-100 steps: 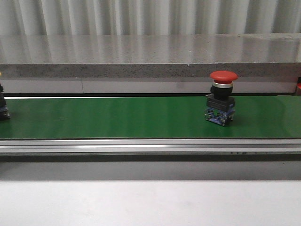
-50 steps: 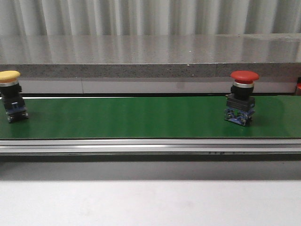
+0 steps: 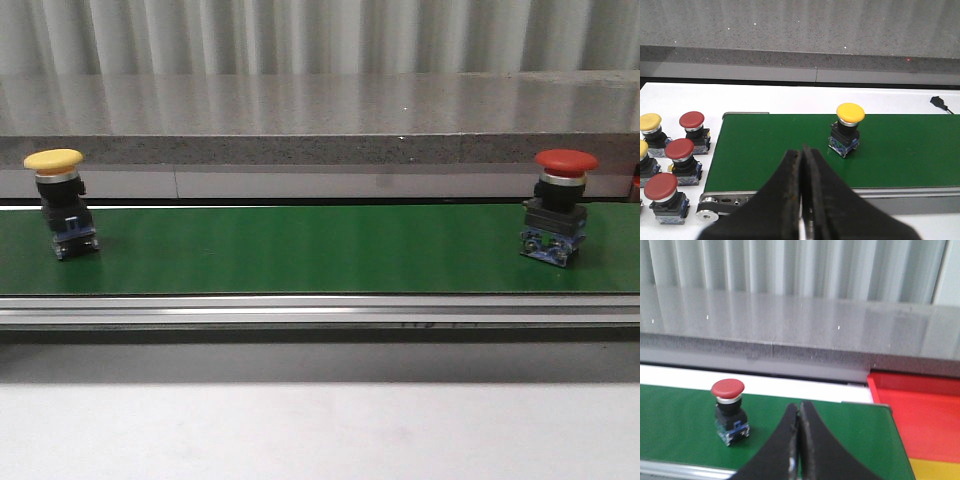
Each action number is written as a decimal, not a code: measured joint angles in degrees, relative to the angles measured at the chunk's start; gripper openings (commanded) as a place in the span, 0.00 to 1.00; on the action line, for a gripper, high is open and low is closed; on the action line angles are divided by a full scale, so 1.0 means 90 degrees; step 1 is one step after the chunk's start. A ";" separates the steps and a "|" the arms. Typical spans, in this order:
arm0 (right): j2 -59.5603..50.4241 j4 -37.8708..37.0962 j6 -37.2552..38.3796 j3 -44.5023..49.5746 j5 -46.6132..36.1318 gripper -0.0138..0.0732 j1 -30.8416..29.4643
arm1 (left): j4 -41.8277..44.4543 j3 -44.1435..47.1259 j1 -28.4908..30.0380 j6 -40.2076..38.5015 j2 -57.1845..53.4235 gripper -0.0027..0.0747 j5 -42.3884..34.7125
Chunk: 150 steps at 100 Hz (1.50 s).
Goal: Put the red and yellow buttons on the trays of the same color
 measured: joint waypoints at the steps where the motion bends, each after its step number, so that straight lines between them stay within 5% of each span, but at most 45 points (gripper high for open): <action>1: 0.0045 0.0000 0.0000 -0.0116 0.0126 0.08 0.0000 | 0.0000 0.0000 0.0000 0.0000 0.0000 0.01 0.0000; 27: 0.2286 0.0000 0.0467 -0.2387 0.1928 0.08 0.0000 | 0.0000 0.0000 0.0000 0.0000 0.0000 0.01 -0.0010; 51: 0.4123 0.0026 0.0600 -0.3559 0.2329 0.12 0.0000 | 0.0000 0.0000 0.0000 0.0000 0.0000 0.01 -0.0010; 58: 0.4477 0.0026 0.0604 -0.3648 0.2355 0.26 0.0000 | 0.0000 0.0000 0.0000 0.0000 0.0000 0.01 -0.0010; 75: 0.5119 0.0026 0.0614 -0.3659 0.2517 0.81 0.0000 | 0.0000 0.0000 0.0000 0.0000 0.0000 0.01 -0.0010; 82: 0.5291 0.0026 0.0614 -0.3659 0.2559 0.93 0.0000 | 0.0000 0.0000 0.0000 0.0000 0.0000 0.01 -0.0010; 150: 0.7774 0.0037 0.0678 -0.4567 0.2574 0.84 -0.0148 | 0.0000 0.0000 0.0000 0.0000 0.0000 0.01 -0.0023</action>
